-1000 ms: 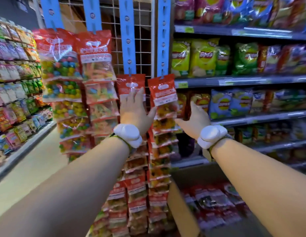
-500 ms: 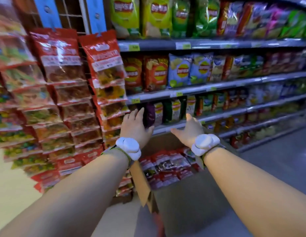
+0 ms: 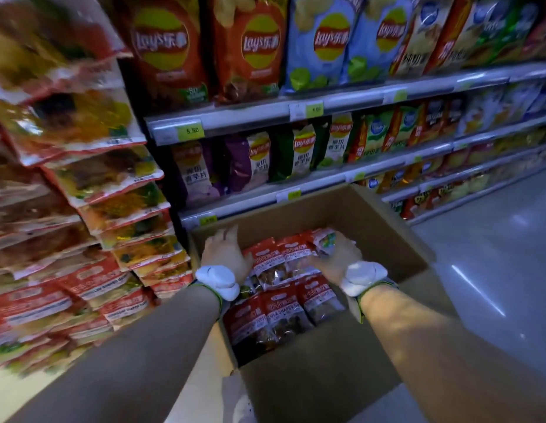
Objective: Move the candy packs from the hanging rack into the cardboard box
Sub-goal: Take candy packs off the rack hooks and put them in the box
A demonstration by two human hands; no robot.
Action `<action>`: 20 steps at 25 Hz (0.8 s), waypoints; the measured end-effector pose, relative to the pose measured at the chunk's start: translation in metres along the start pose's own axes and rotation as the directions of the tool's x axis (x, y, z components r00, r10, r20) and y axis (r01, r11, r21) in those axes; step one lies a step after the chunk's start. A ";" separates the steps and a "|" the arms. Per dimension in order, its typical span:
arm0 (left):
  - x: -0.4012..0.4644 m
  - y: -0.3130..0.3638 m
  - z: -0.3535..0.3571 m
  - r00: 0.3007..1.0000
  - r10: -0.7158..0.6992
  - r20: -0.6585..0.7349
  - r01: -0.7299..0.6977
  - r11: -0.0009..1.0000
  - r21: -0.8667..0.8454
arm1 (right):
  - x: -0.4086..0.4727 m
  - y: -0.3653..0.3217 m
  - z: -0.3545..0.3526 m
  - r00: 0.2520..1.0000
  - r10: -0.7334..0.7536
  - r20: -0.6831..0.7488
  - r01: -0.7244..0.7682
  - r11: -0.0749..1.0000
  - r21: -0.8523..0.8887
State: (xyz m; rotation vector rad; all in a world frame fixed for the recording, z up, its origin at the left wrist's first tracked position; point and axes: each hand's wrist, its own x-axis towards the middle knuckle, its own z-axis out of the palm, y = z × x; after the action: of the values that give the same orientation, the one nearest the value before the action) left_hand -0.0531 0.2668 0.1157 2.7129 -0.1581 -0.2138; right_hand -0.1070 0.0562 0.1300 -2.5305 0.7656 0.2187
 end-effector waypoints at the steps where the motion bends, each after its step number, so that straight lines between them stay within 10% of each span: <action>1: 0.008 -0.004 0.007 0.999 -0.036 0.030 0.036 0.999 0.004 | 0.007 0.003 0.006 1.000 0.011 0.027 -0.011 1.000 0.008; 11: 0.039 -0.028 0.089 0.913 -0.359 0.193 0.380 0.921 -0.085 | 0.104 0.044 0.071 0.891 0.054 0.451 -0.085 0.995 0.049; 20: 0.012 -0.029 0.193 0.666 -0.660 0.346 0.734 0.663 -0.147 | 0.164 0.060 0.128 0.683 -0.050 0.729 0.047 0.999 0.024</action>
State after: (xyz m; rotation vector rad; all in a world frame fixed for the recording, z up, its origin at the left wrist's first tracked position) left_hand -0.0722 0.2161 -0.0720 2.3063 0.8250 -0.7653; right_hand -0.0056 -0.0031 -0.0519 -2.1490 0.3559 1.1320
